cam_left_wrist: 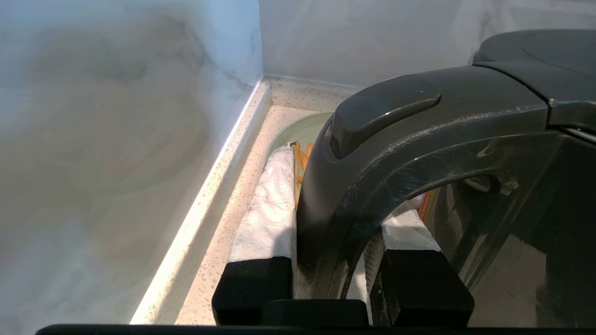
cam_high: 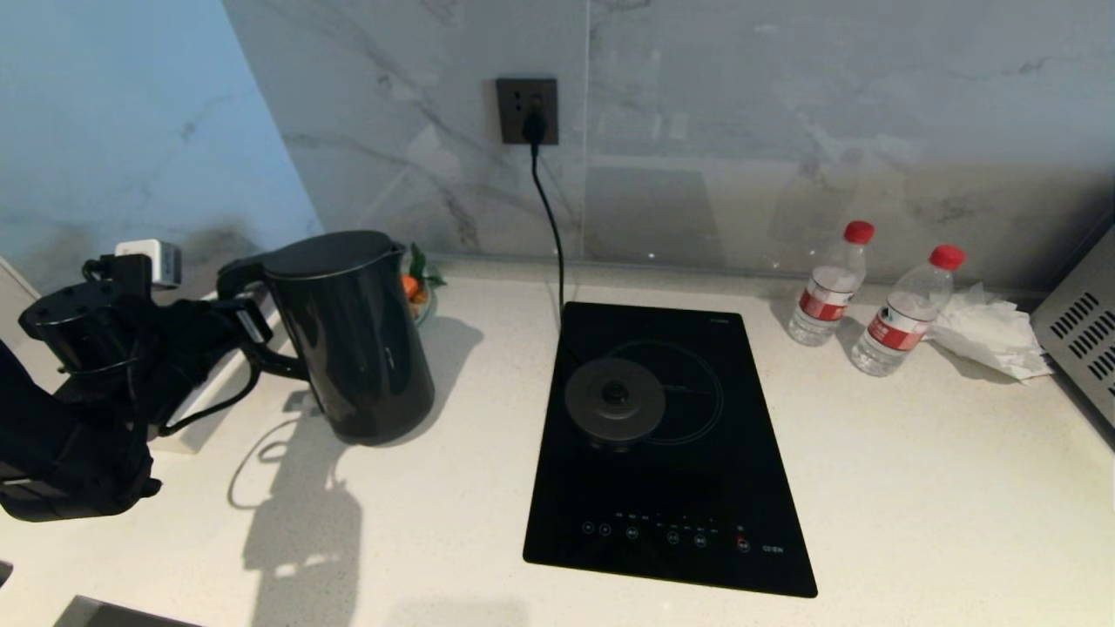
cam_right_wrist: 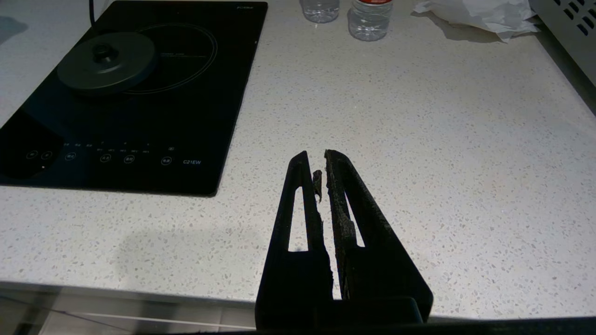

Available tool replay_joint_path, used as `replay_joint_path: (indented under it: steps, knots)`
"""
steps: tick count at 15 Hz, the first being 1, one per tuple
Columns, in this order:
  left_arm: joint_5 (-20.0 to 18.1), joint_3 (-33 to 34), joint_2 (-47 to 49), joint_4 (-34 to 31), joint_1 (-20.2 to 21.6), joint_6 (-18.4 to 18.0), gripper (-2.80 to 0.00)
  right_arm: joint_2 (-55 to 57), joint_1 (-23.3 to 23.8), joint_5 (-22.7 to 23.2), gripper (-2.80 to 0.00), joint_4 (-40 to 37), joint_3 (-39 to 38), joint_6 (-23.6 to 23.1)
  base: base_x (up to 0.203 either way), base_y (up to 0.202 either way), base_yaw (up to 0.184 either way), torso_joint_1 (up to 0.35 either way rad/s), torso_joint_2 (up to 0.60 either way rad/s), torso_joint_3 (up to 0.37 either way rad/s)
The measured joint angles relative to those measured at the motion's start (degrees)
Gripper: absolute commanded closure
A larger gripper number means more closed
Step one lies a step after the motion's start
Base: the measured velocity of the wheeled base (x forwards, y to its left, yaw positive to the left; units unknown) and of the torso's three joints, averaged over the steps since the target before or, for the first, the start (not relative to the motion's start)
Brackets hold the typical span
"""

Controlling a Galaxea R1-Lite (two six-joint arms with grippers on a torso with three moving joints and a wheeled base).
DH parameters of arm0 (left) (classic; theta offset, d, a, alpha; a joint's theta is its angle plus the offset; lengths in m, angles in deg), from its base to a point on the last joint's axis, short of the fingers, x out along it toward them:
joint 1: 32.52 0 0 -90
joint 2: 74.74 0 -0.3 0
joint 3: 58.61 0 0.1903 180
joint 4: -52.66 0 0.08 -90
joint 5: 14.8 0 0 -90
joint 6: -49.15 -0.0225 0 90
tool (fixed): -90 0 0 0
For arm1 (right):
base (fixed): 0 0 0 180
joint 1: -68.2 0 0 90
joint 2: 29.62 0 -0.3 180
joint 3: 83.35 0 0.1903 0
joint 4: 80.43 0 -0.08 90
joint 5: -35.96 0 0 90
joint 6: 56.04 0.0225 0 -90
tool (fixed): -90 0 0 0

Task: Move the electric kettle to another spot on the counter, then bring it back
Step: Grab the kettle, then place it on the power base

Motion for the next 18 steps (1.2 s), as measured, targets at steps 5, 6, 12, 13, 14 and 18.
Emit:
replay_joint_path:
  steps: [5,6,12,13,14,18]
  knots:
    - [0.0,-0.3,-3.0,-2.9,-0.8,1.4,0.00,0.0,0.0,0.0,0.00,0.0,0.0,0.0,0.000,0.000,0.000,0.000,0.00,0.000]
    - [0.0,-0.4,-3.7,-3.8,-1.2,1.6,0.00,0.0,0.0,0.0,0.00,0.0,0.0,0.0,0.000,0.000,0.000,0.000,0.00,0.000]
    - [4.3,-1.0,-5.8,-4.4,-5.8,2.0,0.00,0.0,0.0,0.0,0.00,0.0,0.0,0.0,0.000,0.000,0.000,0.000,0.00,0.000]
    - [5.1,-1.0,-5.9,-4.4,-7.1,1.9,0.00,0.0,0.0,0.0,0.00,0.0,0.0,0.0,0.000,0.000,0.000,0.000,0.00,0.000]
    - [5.9,-1.0,-5.9,-4.4,-8.3,1.9,0.00,0.0,0.0,0.0,0.00,0.0,0.0,0.0,0.000,0.000,0.000,0.000,0.00,0.000]
    - [9.7,-0.8,-6.3,-4.4,-13.2,2.0,0.00,0.0,0.0,0.0,0.00,0.0,0.0,0.0,0.000,0.000,0.000,0.000,0.00,0.000]
